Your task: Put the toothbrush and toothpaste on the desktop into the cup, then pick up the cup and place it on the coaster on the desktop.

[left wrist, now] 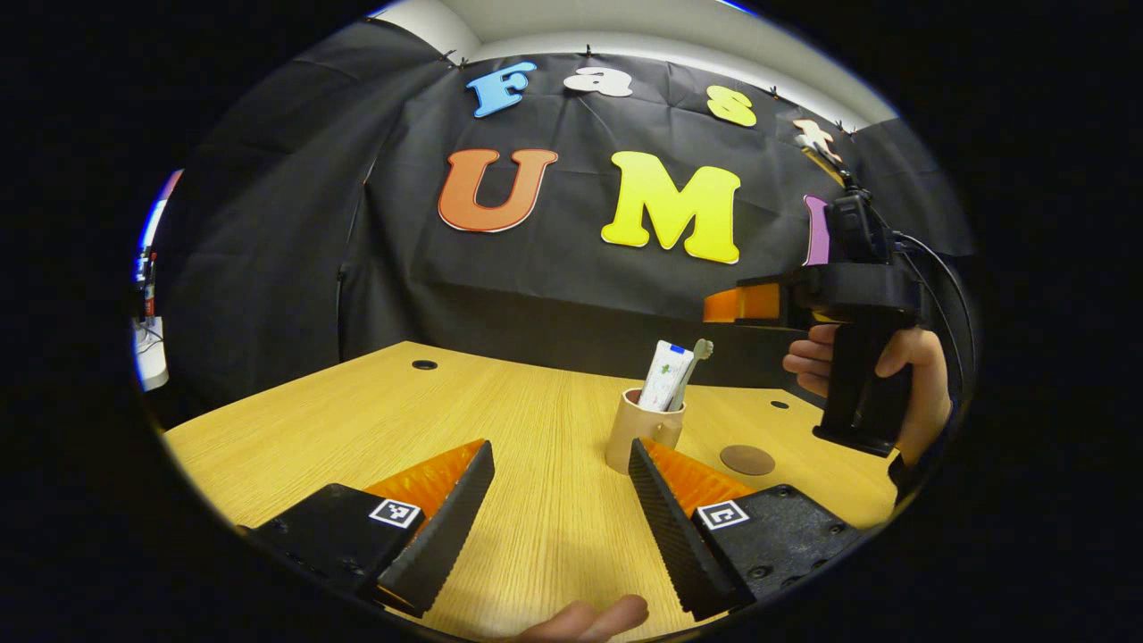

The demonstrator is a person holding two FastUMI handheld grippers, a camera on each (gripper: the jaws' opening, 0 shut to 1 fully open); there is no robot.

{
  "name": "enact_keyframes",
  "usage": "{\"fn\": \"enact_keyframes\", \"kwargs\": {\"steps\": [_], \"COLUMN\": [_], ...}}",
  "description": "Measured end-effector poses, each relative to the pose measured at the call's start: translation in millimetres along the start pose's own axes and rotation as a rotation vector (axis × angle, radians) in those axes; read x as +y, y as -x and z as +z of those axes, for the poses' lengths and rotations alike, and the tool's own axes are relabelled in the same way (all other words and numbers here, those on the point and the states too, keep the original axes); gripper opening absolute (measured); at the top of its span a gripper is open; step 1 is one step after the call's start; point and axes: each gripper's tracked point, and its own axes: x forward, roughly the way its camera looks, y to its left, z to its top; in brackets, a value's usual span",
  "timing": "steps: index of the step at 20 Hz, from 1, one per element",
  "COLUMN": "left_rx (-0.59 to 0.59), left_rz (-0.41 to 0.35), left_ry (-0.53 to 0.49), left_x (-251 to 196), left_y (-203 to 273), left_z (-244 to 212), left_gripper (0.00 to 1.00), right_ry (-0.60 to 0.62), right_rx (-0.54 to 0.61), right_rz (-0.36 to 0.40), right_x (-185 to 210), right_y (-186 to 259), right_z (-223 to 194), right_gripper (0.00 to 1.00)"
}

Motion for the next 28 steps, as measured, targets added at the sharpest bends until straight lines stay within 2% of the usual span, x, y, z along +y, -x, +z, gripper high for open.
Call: {"fn": "enact_keyframes", "kwargs": {"steps": [3,7,8,13,17,19,21,23,28], "left_rx": [0.038,0.096,0.122,0.286,0.419,0.498,0.601,0.665,0.853], "left_rz": [-0.019,-0.041,-0.041,-0.036,-0.025,-0.037,-0.06,-0.031,0.05], "left_ry": [-0.041,-0.086,-0.099,-0.187,-0.195,-0.209,-0.178,-0.136,-0.167], "left_x": [-12,-33,-40,-62,-75,-85,-100,-104,-78], "left_y": [-12,-30,-36,-63,-88,-98,-104,-113,-129], "left_z": [12,40,45,48,35,22,2,-7,-47], "left_gripper": [0.96,0.96,0.96,0.94,0.93,0.91,0.92,0.91,0.87], "right_ry": [0.022,0.033,0.032,0.036,0.049,0.062,0.059,0.043,0.044], "right_rx": [-0.052,-0.077,-0.087,-0.134,-0.145,-0.1,-0.053,-0.03,-0.069], "right_rz": [-0.037,-0.051,-0.061,-0.111,-0.199,-0.205,-0.199,-0.189,-0.202], "right_x": [-22,-52,-61,-105,-144,-151,-155,-159,-175], "right_y": [28,80,93,144,172,180,181,183,186], "right_z": [17,21,21,10,3,-12,-28,-30,-18], "right_gripper": [0.95,0.94,0.96,0.95,0.95,0.94,0.95,0.95,0.94]}}
